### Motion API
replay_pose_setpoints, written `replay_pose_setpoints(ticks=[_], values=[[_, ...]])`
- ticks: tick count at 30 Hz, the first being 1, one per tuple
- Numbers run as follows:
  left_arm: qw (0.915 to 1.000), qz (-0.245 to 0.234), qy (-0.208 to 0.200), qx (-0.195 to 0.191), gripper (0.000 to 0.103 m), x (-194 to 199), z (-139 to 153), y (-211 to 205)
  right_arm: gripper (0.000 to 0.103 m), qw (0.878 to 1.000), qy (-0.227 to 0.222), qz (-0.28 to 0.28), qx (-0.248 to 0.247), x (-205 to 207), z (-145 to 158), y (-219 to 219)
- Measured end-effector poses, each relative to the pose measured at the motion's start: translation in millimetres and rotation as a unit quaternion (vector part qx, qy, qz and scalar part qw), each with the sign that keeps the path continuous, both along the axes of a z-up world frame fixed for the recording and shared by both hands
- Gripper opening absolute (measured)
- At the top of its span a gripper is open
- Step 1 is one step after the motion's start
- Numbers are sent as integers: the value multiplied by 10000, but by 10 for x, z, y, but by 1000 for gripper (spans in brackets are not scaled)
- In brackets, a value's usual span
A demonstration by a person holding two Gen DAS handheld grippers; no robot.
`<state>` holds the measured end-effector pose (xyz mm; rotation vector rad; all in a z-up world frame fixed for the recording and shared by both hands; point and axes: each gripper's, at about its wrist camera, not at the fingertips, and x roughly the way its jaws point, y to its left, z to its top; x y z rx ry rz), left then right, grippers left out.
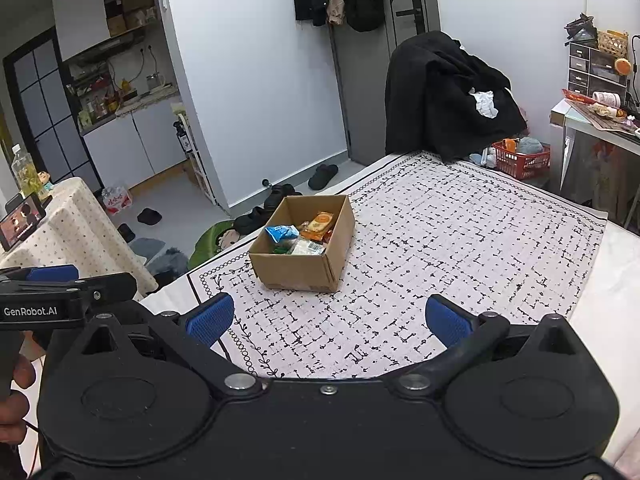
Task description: Organize snacks
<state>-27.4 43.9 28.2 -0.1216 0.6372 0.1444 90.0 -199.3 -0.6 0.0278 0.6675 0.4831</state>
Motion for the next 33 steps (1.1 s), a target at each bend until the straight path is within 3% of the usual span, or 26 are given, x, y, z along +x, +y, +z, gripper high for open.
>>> replay_pose_setpoints(ticks=[33], values=[[10000, -12, -20, 10, 103, -34, -51, -44, 103, 9999, 66, 15, -77, 17, -36, 35]])
